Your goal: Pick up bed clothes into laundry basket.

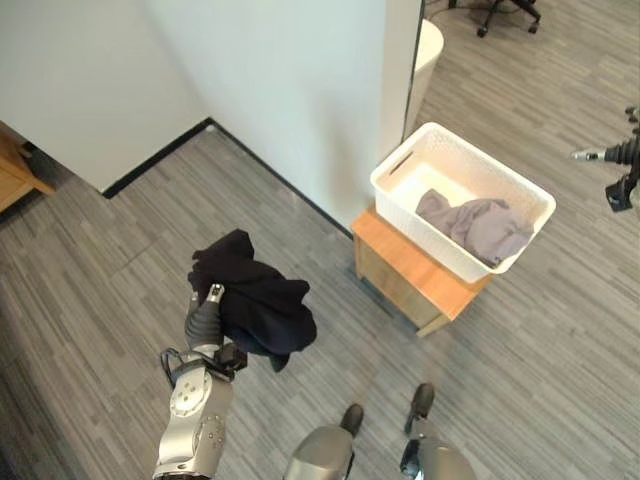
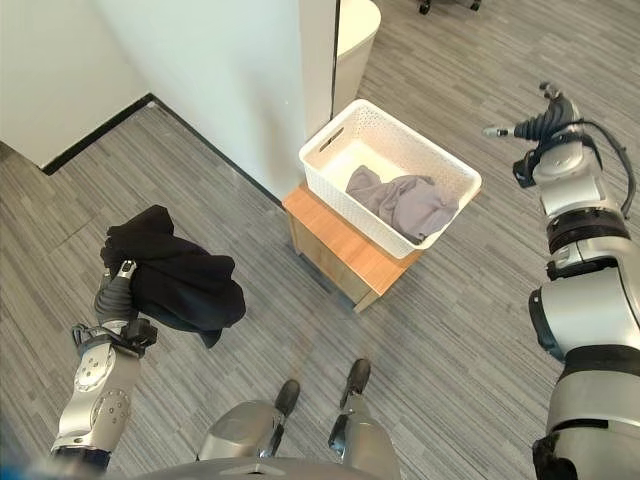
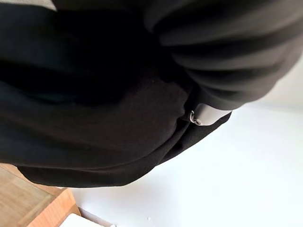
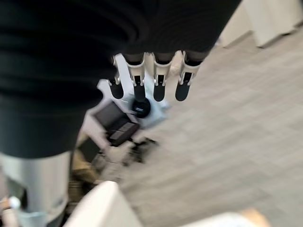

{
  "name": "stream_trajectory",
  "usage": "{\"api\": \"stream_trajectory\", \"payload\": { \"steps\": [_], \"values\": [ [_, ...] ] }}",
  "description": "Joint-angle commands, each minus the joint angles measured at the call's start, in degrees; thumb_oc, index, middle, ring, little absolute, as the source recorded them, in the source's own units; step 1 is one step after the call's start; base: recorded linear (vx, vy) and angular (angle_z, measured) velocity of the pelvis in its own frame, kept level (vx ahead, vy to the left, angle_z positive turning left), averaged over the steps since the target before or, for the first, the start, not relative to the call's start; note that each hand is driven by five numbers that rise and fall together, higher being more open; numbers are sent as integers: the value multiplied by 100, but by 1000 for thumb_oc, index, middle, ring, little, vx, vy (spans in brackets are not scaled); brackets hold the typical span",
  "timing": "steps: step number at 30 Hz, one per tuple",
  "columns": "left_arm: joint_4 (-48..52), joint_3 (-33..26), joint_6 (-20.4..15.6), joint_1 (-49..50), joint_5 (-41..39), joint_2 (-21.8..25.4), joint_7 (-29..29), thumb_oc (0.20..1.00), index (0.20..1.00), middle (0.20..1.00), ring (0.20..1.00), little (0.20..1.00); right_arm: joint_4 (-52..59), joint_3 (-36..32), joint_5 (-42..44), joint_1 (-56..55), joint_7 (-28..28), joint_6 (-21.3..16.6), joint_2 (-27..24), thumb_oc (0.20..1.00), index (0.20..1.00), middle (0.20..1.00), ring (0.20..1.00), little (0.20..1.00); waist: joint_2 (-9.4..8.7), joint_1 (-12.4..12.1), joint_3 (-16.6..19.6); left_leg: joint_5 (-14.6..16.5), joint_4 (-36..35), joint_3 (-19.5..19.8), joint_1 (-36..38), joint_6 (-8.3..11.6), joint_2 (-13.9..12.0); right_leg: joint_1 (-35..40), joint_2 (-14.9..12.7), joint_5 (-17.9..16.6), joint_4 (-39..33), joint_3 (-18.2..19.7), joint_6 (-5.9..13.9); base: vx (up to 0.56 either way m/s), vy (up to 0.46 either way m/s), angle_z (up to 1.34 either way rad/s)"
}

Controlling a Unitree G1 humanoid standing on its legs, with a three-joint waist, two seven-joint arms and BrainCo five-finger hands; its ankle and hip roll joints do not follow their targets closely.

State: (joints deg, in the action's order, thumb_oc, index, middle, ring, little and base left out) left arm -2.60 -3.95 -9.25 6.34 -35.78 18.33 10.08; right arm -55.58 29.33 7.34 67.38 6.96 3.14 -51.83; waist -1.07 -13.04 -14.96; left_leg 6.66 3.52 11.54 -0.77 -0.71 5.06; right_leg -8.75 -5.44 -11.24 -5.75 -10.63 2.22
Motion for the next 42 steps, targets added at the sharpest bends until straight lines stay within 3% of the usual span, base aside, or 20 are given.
{"api": "stream_trajectory", "payload": {
  "steps": [1,5,8,9,12,13,16,22,29,32,38,42],
  "values": [
    [475,-162,-304,53,57,514,5,200,200,200,200,200,1064,429,324,310,6,-455,-304,1000,1000,1000,1000,1000,-170,-61,231,-946,-796,236,-367,437,-435,714,-144,965,90,-218,518,31,-2,-5],
    [594,-187,-384,-259,89,985,-309,200,200,200,200,200,3186,118,737,-1013,-689,-790,-354,1000,1000,1000,1000,1000,-105,-13,353,-881,-813,239,-198,444,-418,916,-200,1049,102,-294,539,50,-4,0],
    [843,-200,-433,-500,98,1164,-330,200,200,200,200,200,3974,-459,741,-2088,-824,-829,396,1000,1000,1000,1000,1000,2,-2,410,-854,-824,261,-136,433,-402,999,-232,1071,100,-346,543,34,23,7],
    [922,-193,-495,-682,90,1228,-304,200,200,200,200,200,4069,-664,529,-2542,-807,-873,951,1000,1000,1000,1000,1000,63,-27,455,-834,-832,271,-94,422,-391,1044,-241,1090,92,-357,550,42,41,4],
    [956,-159,-584,-1132,97,1358,-233,200,200,200,200,200,3810,-731,549,-3112,-810,-888,1995,1000,1000,1000,1000,1000,174,-32,510,-820,-841,277,-49,402,-389,1090,-254,1108,90,-366,550,30,33,3],
    [917,-172,-667,-1459,81,1616,-162,200,200,200,200,200,3768,-569,382,-3276,-893,-918,2408,1000,1000,1000,1000,1000,221,-27,550,-804,-849,271,-11,395,-394,1115,-260,1115,84,-353,553,0,0,0],
    [928,-180,-786,-1771,82,2104,-172,200,200,200,200,200,3912,-457,68,-3331,-820,-1060,2739,1000,1000,1000,1000,1000,288,-13,613,-794,-852,270,2,390,-400,1127,-262,1125,78,-344,566,11,4,0],
    [996,-76,-905,-1991,96,2355,-53,200,200,200,200,200,4003,-746,-6,-3217,-260,-1294,3119,1000,1000,1000,1000,1000,338,4,648,-788,-852,273,9,372,-382,1137,-286,1117,75,-342,597,0,6,0],
    [1005,204,-908,-2255,-52,2489,-161,200,200,200,200,200,4073,-995,9,-2704,75,-1325,2716,1000,1000,1000,1000,1000,294,-26,747,-760,-852,302,37,360,-356,1184,-333,1099,75,-380,644,9,5,1],
    [1014,335,-890,-2334,-99,2482,-203,200,200,200,200,200,4062,-986,96,-2601,117,-1348,2778,1000,1000,1000,1000,1000,297,-30,760,-755,-852,291,50,353,-353,1193,-346,1095,75,-374,646,0,0,0],
    [1170,1005,-765,-2720,-338,2494,-505,200,200,200,200,200,3824,-756,385,-2252,64,-1309,2920,1000,1000,1000,1000,1000,319,-68,803,-764,-852,304,53,352,-323,1222,-373,1095,75,-420,650,0,0,0],
    [1335,1720,-667,-3314,-483,2350,-562,200,200,200,200,200,3681,-942,998,-2322,297,-1407,3421,1000,1000,1000,1000,1000,348,-7,803,-772,-852,334,52,365,-311,1248,-387,1083,75,-466,656,2,10,7]
  ]
}}
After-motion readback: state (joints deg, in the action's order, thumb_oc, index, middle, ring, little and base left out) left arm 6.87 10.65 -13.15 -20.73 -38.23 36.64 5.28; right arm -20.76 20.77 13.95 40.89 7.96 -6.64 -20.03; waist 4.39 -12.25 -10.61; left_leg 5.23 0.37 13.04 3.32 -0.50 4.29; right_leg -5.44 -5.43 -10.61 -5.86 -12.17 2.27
